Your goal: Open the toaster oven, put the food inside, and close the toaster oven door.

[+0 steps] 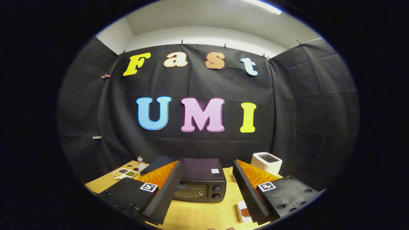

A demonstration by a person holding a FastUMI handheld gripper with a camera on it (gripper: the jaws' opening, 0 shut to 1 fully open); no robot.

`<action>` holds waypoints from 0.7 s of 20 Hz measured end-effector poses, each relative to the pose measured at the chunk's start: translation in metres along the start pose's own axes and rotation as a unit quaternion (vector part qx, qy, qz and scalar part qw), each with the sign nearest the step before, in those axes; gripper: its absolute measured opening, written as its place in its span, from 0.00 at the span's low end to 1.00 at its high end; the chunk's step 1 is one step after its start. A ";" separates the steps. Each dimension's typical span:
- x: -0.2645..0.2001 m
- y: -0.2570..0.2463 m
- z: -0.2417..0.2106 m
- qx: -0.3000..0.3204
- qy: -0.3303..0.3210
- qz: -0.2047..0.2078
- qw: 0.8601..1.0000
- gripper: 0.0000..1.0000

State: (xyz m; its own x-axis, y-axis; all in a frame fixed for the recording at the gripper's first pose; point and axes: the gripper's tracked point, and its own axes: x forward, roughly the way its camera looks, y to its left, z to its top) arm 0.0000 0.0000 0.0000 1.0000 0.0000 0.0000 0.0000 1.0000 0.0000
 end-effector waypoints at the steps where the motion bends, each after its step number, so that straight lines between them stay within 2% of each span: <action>1: -0.001 0.000 -0.002 0.000 0.002 -0.001 1.000 0.97; 14: -0.009 0.015 -0.028 0.006 0.041 0.006 0.999 0.97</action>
State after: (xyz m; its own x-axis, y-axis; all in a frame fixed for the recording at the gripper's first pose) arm -0.0092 0.0148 -0.0281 0.9966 0.0123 -0.0811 -0.0112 0.9998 0.0133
